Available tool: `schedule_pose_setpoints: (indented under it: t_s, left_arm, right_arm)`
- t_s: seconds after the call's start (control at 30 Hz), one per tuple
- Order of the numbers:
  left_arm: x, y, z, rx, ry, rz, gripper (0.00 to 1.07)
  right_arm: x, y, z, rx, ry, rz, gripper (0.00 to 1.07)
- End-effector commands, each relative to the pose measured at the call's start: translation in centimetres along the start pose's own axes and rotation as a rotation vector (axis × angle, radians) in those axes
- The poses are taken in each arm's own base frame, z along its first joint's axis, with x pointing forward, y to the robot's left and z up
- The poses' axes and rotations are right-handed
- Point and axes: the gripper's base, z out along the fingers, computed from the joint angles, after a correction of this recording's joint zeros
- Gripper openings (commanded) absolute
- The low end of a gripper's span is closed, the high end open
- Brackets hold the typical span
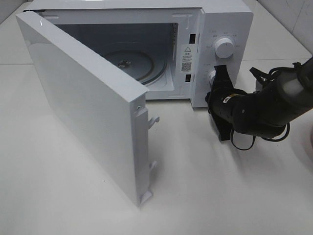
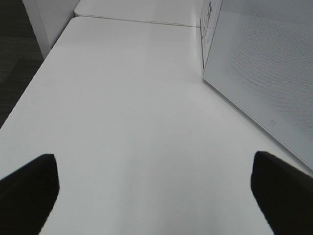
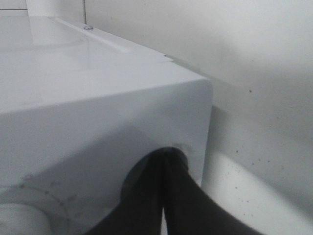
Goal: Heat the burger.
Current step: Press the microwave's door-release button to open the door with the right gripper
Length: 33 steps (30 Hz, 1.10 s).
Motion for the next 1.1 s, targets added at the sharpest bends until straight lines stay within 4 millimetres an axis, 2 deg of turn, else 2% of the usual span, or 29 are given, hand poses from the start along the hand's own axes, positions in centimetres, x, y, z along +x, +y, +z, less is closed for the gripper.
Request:
schedule_pose_setpoints:
  t_s: [0.03, 0.3, 0.8, 1.1]
  left_arm:
    - [0.1, -0.1, -0.2, 0.004, -0.014, -0.005, 1.02]
    - [0.1, -0.1, -0.2, 0.004, -0.014, -0.005, 1.02]
    - [0.1, -0.1, -0.2, 0.004, -0.014, -0.005, 1.02]
    - [0.1, -0.1, -0.2, 0.004, -0.014, -0.005, 1.02]
  right_arm:
    - [-0.5, 3.9, 0.0, -0.214, -0.015, -0.013, 0.0]
    - [-0.7, 2.7, -0.6, -0.164, -0.009, -0.025, 0.0]
    - [0.7, 1.3, -1.3, -0.114, 0.026, -0.042, 0.0]
    - [0.3, 0.4, -2.0, -0.092, 0.01, -0.04, 0.0]
